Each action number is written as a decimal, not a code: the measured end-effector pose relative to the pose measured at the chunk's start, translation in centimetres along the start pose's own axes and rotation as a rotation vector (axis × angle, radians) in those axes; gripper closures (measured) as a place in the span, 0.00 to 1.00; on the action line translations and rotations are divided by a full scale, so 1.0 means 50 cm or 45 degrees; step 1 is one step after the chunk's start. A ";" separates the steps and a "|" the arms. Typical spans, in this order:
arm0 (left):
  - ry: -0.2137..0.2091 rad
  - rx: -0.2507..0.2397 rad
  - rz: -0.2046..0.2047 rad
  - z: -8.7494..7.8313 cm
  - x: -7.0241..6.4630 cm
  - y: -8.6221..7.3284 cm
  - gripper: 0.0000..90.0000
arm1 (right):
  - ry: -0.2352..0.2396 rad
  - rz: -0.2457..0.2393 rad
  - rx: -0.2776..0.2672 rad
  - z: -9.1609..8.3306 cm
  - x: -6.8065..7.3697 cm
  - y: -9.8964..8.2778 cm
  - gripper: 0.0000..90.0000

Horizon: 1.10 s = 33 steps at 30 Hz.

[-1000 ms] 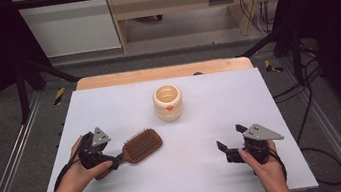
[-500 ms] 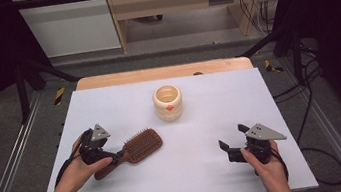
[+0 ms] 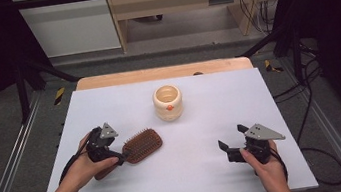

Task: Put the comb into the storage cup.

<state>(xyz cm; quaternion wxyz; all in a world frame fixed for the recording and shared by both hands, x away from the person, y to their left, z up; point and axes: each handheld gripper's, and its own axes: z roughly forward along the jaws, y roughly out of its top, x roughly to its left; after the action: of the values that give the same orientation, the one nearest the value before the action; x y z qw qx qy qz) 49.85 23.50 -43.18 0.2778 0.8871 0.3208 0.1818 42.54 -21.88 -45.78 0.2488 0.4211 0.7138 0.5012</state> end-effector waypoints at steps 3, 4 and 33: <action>-0.017 -0.006 -0.023 0.001 0.004 0.000 0.12 | 0.002 -0.002 0.003 0.001 0.001 0.000 0.10; -0.019 0.001 -0.022 0.001 0.004 -0.001 0.12 | 0.002 -0.002 0.005 0.001 0.000 0.000 0.10; -0.183 0.136 0.038 0.007 0.000 -0.022 0.47 | 0.016 0.002 0.017 0.006 0.003 -0.002 0.10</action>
<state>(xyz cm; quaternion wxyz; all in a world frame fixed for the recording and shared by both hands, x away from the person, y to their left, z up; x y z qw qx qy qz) 49.52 24.06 -44.14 0.2498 0.9160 0.2961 0.1044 42.67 -21.63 -45.96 0.2411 0.4201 0.7185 0.4991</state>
